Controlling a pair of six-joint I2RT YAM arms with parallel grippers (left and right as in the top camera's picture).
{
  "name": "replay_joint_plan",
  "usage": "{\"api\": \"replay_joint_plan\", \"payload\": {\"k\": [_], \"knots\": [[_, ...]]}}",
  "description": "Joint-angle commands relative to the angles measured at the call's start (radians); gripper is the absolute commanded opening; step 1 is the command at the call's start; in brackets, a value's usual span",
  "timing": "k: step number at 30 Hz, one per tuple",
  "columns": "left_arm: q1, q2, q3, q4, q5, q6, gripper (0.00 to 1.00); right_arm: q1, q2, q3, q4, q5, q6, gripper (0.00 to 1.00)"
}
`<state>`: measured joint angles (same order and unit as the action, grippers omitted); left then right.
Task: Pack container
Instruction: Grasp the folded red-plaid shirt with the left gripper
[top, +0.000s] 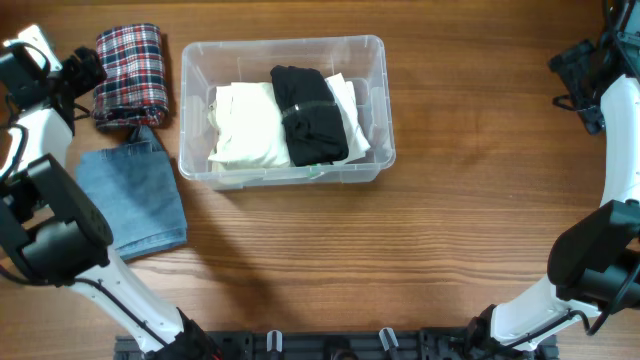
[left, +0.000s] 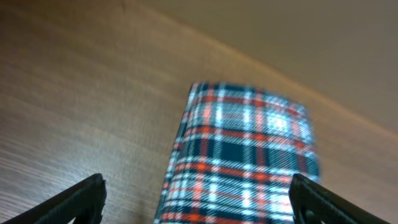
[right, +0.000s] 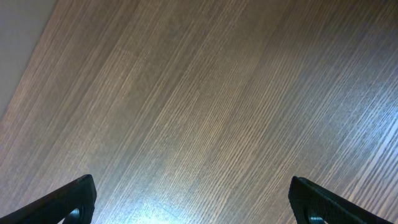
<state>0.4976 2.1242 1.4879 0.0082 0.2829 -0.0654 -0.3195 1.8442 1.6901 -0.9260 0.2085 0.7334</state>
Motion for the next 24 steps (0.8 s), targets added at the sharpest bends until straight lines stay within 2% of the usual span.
{"api": "replay_joint_plan", "payload": {"k": [1, 21, 24], "knots": [[0.003, 0.062, 0.005, 0.015, -0.015, -0.002, 1.00, 0.004, 0.016, -0.004, 0.003, -0.008, 0.009, 1.00], [-0.054, 0.105, 0.004, -0.138, 0.042, -0.032, 1.00, 0.004, 0.016, -0.004, 0.003, -0.008, 0.009, 1.00], [-0.069, 0.105, 0.004, -0.201, 0.042, -0.032, 1.00, 0.004, 0.016, -0.004, 0.003, -0.008, 0.009, 1.00]]}}
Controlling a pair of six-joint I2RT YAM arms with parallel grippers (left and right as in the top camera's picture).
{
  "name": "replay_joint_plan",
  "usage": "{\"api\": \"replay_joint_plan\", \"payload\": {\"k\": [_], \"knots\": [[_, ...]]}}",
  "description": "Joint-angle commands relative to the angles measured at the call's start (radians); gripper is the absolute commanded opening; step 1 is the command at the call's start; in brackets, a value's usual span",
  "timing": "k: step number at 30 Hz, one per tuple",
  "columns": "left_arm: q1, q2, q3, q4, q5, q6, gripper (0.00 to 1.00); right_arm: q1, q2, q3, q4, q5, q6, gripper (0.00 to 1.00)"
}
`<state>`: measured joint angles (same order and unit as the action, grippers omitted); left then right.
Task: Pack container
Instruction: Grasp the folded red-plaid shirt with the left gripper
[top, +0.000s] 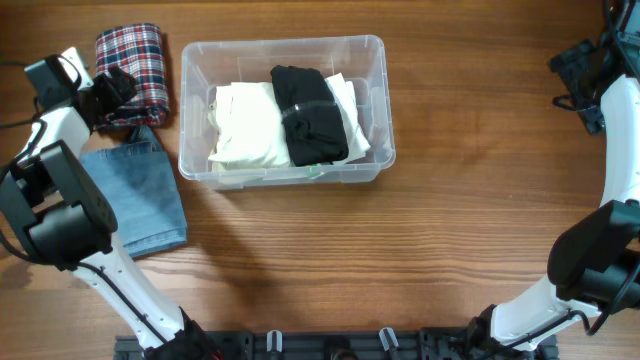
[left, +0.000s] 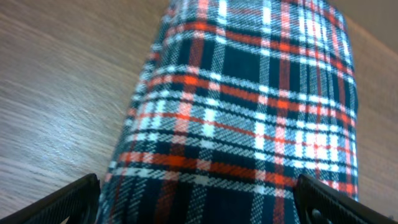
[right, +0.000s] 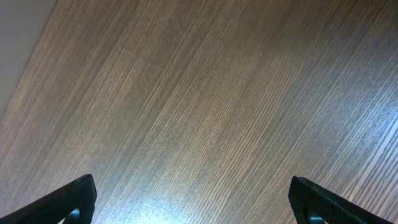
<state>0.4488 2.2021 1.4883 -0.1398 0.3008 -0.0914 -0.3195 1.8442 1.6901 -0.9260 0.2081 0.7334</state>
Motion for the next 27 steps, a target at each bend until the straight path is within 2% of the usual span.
{"api": "replay_joint_plan", "payload": {"k": [1, 4, 7, 16, 20, 23, 27], "knots": [[-0.023, 0.027, 0.004, -0.070, 0.025, -0.006, 1.00, 0.004, 0.016, -0.004, 0.003, -0.008, 0.009, 1.00], [-0.034, 0.027, 0.004, -0.131, 0.062, -0.006, 1.00, 0.004, 0.016, -0.004, 0.003, -0.008, 0.009, 1.00], [-0.033, 0.021, 0.004, -0.129, 0.092, -0.006, 1.00, 0.004, 0.016, -0.004, 0.003, -0.008, 0.009, 1.00], [0.024, -0.026, 0.004, 0.028, 0.091, -0.006, 1.00, 0.004, 0.016, -0.004, 0.003, -0.008, 0.009, 1.00], [0.045, -0.025, 0.004, 0.082, 0.084, -0.006, 0.96, 0.004, 0.016, -0.004, 0.003, -0.008, 0.010, 1.00], [0.046, -0.019, 0.004, 0.113, 0.065, -0.006, 0.93, 0.004, 0.016, -0.004, 0.003, -0.008, 0.009, 1.00], [0.042, 0.008, 0.004, 0.118, 0.066, -0.006, 0.94, 0.004, 0.016, -0.004, 0.003, -0.008, 0.009, 1.00]]}}
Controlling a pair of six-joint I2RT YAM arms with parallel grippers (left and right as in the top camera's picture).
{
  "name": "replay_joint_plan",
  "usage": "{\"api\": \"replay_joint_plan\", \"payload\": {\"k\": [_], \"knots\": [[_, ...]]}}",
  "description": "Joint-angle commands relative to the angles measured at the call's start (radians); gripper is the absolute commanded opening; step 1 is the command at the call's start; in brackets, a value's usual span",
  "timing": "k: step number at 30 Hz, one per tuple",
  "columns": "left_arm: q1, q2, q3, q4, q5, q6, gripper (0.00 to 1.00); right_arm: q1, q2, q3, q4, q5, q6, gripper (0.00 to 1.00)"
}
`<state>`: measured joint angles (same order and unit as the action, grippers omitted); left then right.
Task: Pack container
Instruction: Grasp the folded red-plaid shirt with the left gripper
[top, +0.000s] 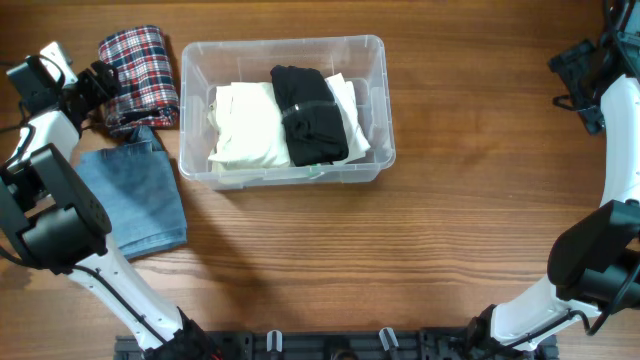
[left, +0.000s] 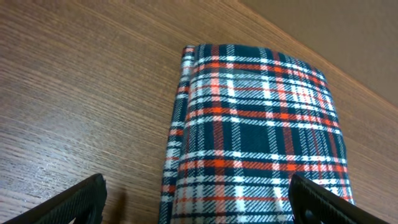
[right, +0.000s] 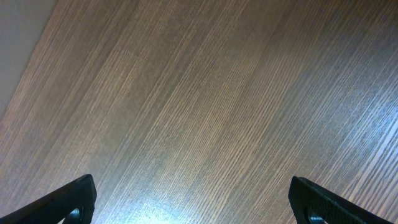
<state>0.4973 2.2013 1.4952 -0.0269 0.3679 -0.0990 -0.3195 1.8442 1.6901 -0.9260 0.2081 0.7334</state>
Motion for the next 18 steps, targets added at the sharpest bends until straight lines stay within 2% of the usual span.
{"api": "replay_joint_plan", "payload": {"k": [1, 9, 18], "knots": [[-0.010, 0.020, -0.003, 0.005, -0.002, 0.002, 0.95, 0.004, 0.016, -0.004, 0.003, -0.008, 0.009, 1.00], [-0.024, 0.066, -0.003, -0.006, 0.004, -0.044, 0.97, 0.004, 0.016, -0.004, 0.003, -0.008, 0.009, 1.00], [-0.048, 0.071, -0.003, -0.051, 0.055, -0.043, 0.96, 0.004, 0.016, -0.004, 0.003, -0.008, 0.009, 1.00]]}}
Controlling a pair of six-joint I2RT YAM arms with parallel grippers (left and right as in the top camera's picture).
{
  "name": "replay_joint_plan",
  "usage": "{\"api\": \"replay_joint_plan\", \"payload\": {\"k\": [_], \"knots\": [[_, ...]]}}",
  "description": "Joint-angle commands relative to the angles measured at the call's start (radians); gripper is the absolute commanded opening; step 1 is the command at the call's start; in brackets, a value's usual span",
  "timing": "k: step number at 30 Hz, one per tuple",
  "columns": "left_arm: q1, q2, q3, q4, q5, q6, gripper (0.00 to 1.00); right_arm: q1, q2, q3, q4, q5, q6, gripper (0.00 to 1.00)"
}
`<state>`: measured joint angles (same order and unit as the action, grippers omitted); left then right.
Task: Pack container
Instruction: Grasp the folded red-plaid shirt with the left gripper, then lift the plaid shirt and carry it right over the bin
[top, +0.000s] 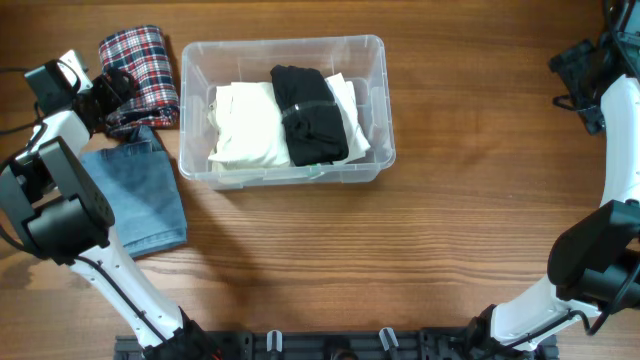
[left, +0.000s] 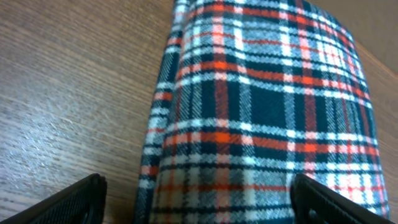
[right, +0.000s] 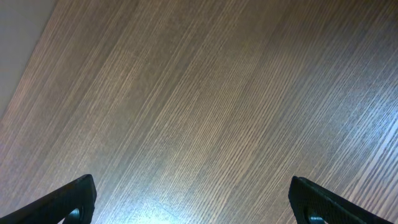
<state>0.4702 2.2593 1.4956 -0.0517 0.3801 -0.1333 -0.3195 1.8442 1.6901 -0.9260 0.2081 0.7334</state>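
A clear plastic container (top: 281, 43) stands mid-table and holds a folded cream cloth (top: 245, 123) and a folded black cloth (top: 311, 115). Left of it lies a folded plaid cloth (top: 142, 75), slightly askew, and below that a folded denim piece (top: 135, 195). My left gripper (top: 108, 90) is open, low at the plaid cloth's left edge. In the left wrist view the plaid cloth (left: 261, 106) fills the space between the fingers of the left gripper (left: 199, 208). My right gripper (top: 578, 72) is open at the far right; the right gripper (right: 196, 205) has only bare wood under it.
The wooden table (top: 470, 230) stretches right and in front of the container. The denim's top edge touches the plaid cloth's lower end. The container's left wall stands close beside the plaid cloth.
My left gripper has moved right, from a little short of the plaid cloth to right up against its edge. The cloth fills more of the wrist view. The right arm is unchanged.
At first my open left gripper was left of the plaid cloth. Then it was close against the cloth. After that it stood back and the cloth lay shifted slightly right and tilted. Now it is close again, still open. The right gripper stayed put.
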Motion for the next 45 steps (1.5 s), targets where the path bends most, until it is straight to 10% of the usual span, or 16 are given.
{"api": "replay_joint_plan", "payload": {"k": [1, 9, 19, 45], "knots": [[-0.025, 0.013, -0.003, -0.033, 0.042, -0.010, 0.96, 0.004, 0.016, -0.004, 0.003, -0.008, 0.009, 1.00], [-0.051, 0.013, -0.003, -0.132, 0.043, -0.009, 0.82, 0.004, 0.016, -0.004, 0.003, -0.008, 0.009, 1.00], [-0.051, 0.013, -0.003, -0.182, 0.043, -0.010, 0.05, 0.004, 0.016, -0.004, 0.003, -0.008, 0.009, 1.00], [0.056, -0.488, -0.003, -0.132, 0.347, -0.145, 0.04, 0.004, 0.016, -0.004, 0.003, -0.008, 0.009, 1.00]]}}
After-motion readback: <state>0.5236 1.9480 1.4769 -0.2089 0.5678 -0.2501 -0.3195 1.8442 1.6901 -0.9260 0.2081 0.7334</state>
